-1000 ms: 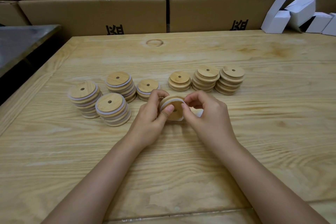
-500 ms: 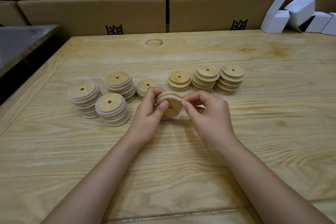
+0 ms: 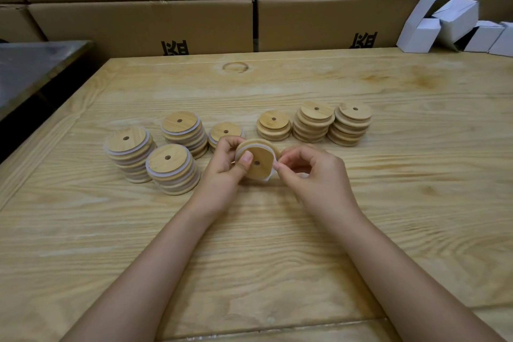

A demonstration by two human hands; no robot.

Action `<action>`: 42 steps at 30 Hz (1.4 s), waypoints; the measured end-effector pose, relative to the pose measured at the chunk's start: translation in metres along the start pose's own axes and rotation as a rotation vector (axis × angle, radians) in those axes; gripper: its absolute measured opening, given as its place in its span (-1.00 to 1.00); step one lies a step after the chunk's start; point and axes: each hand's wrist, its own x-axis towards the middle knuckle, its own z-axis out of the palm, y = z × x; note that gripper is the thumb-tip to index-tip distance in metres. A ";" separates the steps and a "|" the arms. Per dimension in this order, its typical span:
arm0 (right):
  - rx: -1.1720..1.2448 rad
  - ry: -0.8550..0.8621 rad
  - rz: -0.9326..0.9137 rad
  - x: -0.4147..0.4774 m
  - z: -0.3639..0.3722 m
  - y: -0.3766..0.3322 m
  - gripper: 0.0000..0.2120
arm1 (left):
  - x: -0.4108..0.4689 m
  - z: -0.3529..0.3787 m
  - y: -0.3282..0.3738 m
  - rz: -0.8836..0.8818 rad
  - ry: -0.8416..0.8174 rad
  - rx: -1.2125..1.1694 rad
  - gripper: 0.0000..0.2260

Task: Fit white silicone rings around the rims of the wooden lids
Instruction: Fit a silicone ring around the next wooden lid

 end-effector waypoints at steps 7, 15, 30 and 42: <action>-0.051 0.098 -0.019 -0.002 0.001 0.000 -0.93 | -0.001 0.001 0.000 0.009 -0.052 0.060 -0.81; 0.081 0.013 0.033 0.002 0.002 0.000 -0.82 | 0.002 0.000 0.005 0.036 0.020 0.045 -0.71; 0.188 -0.028 0.134 0.003 -0.006 -0.003 -0.85 | 0.001 -0.007 0.005 -0.132 -0.057 -0.111 -0.74; 0.070 -0.021 -0.108 -0.001 -0.003 -0.003 -0.83 | 0.001 -0.007 0.015 -0.304 -0.120 -0.283 -0.72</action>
